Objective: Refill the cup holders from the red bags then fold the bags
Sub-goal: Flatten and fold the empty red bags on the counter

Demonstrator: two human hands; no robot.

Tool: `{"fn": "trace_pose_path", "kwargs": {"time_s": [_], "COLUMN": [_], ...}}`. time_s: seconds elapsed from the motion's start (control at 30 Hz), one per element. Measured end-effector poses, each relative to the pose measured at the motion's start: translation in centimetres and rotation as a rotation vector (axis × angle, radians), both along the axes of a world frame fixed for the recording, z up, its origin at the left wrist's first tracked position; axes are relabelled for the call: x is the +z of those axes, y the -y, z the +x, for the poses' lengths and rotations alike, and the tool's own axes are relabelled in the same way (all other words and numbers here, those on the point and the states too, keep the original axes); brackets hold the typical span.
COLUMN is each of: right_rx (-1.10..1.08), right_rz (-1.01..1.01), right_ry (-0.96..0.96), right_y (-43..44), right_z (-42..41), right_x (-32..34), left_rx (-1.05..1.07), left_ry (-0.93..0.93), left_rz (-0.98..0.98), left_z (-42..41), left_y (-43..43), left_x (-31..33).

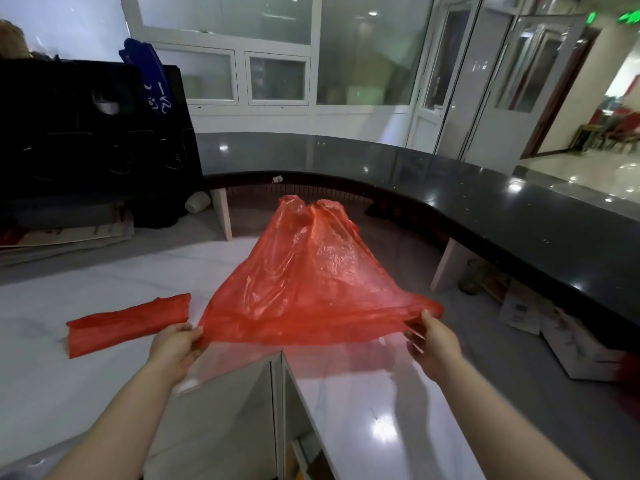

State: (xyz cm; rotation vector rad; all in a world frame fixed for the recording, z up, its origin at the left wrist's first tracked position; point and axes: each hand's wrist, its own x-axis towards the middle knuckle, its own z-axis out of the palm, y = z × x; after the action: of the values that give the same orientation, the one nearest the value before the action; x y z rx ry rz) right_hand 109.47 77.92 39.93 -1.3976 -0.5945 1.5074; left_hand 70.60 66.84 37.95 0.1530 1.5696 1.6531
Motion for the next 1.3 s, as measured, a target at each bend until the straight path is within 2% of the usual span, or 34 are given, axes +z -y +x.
{"fn": "trace_pose_path", "kwargs": {"time_s": [0.23, 0.33, 0.4, 0.7, 1.0, 1.17, 1.23, 1.3], "right_rx": [-0.107, -0.14, -0.155, -0.106, 0.246, 0.32, 0.308, 0.264], "right_rz": [-0.018, 0.002, 0.034, 0.086, 0.163, 0.108, 0.112, 0.168], "right_ry": [0.003, 0.181, 0.225, 0.001, 0.129, 0.136, 0.289, 0.557], "right_y": [1.4, 2.2, 2.4, 1.9, 1.6, 1.5, 1.5, 1.4], "right_z": [-1.2, -1.3, -0.8, -1.3, -1.7, -1.9, -2.4, -2.7], "right_x": [-1.1, -1.6, -2.0, -3.0, -1.0, -0.7, -1.1, -1.7], "left_rx": [-0.006, -0.079, -0.16, -0.398, -0.442, -0.419, -0.375, -0.336], "left_ry": [-0.338, -0.446, -0.503, -0.544, -0.584, -0.596, -0.579, -0.561], "left_rz": [-0.08, -0.129, -0.174, -0.188, -0.17, -0.178, -0.178, -0.184], "left_z": [-2.2, -3.1, -3.8, -4.5, -6.2, -6.6, -6.7, -6.7], "left_y": [1.2, 1.8, 2.6, 4.4, 5.3, 5.9, 6.2, 6.5], "left_x": [-0.7, -1.2, -1.3, 0.1, 1.3, 1.1, 1.1, 1.0]}}
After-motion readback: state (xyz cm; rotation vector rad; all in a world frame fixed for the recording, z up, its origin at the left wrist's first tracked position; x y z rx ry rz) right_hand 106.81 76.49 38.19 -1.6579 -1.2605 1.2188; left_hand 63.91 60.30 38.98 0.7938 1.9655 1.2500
